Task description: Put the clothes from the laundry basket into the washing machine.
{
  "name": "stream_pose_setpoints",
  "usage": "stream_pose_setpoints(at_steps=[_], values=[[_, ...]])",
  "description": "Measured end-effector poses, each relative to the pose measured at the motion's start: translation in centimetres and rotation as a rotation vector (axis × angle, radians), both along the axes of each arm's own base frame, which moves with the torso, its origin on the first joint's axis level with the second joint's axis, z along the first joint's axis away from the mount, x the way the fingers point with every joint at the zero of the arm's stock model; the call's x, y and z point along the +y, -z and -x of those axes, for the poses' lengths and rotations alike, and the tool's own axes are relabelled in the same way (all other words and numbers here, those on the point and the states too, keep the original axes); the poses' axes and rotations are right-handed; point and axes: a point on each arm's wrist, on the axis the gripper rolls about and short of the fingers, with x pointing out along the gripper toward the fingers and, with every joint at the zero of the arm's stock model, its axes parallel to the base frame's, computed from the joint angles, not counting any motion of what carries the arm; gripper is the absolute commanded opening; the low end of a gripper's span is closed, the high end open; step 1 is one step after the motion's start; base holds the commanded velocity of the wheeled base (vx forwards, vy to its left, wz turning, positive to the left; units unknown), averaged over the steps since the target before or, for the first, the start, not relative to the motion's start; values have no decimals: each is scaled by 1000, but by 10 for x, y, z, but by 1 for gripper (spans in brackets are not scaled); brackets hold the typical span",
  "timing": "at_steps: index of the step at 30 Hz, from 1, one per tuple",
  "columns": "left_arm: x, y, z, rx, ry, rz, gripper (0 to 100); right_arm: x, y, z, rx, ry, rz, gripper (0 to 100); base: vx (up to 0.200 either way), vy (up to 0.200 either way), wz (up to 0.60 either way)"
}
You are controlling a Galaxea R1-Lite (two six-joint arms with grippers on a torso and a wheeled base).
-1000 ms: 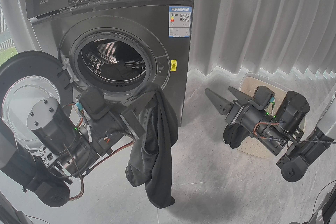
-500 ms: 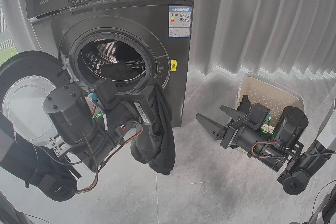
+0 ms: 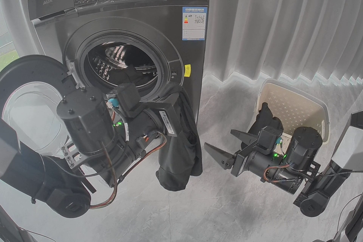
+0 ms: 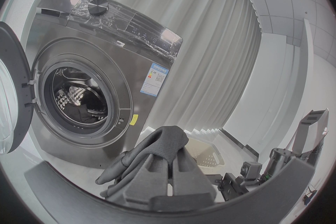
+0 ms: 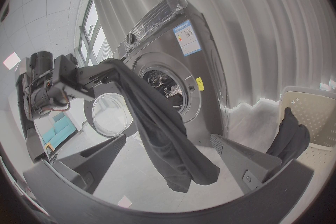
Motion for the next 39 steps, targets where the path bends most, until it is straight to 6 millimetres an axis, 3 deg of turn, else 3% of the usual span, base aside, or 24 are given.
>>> stream_pose_setpoints(at_steps=[15,29,39], values=[[-11,-5,-4,-15,17,19,0,32,34,-15,46,-147,39,100,0,0,0],[-14,-15,9,-38,54,47,0,50,51,-68,-24,-92,7,100,0,0,0],[-11,-25,12,-62,56,71,0,54,61,-87,-37,-68,-5,100,0,0,0]])
